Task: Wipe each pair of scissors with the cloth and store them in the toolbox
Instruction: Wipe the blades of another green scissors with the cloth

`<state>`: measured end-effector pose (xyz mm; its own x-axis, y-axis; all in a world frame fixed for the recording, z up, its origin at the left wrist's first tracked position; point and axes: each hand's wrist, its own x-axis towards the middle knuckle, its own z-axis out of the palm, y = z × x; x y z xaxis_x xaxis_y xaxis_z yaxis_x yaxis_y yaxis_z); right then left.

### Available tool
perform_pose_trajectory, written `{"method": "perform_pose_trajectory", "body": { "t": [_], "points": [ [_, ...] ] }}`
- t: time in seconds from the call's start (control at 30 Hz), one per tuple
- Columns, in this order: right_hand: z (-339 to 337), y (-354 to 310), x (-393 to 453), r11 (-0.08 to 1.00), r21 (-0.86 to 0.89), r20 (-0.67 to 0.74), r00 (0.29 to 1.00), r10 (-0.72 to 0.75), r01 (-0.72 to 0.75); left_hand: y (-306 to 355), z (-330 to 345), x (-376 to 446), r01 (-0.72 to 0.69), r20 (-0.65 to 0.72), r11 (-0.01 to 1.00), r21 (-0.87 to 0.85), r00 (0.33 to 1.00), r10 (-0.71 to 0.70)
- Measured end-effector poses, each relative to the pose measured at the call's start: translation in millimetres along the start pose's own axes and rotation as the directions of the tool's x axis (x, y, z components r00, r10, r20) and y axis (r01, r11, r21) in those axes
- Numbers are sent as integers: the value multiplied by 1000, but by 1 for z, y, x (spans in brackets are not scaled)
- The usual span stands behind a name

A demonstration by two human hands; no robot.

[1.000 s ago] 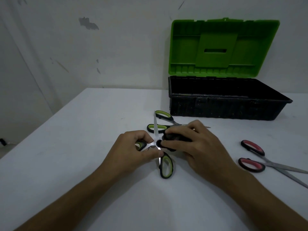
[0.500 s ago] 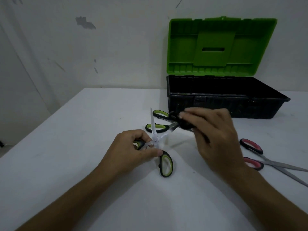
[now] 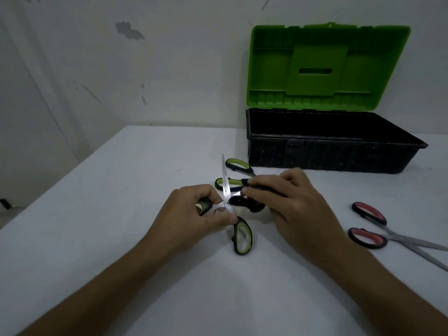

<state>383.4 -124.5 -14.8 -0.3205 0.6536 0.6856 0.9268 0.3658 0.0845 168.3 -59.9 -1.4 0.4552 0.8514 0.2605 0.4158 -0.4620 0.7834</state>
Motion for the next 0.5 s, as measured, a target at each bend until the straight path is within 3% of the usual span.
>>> {"method": "perform_pose_trajectory", "body": {
  "t": [0.13,0.3,0.37,0.5],
  "points": [
    [-10,15,-2,992,-73,-149,984,96,-108,3,1,0,47,21,998,-40,999,-46],
    [-14,3,-1,999,37,-156,988,-5,11,6,2,-2,79,40,995,-59,996,-76],
    [-18,6,1,997,38,-219,973,75,-68,5,1,-1,77,40,995,-64,996,-74],
    [-28,12,2,945,79,-382,866,323,-318,3,1,0,88,31,995,-42,996,-87]
  ]
}}
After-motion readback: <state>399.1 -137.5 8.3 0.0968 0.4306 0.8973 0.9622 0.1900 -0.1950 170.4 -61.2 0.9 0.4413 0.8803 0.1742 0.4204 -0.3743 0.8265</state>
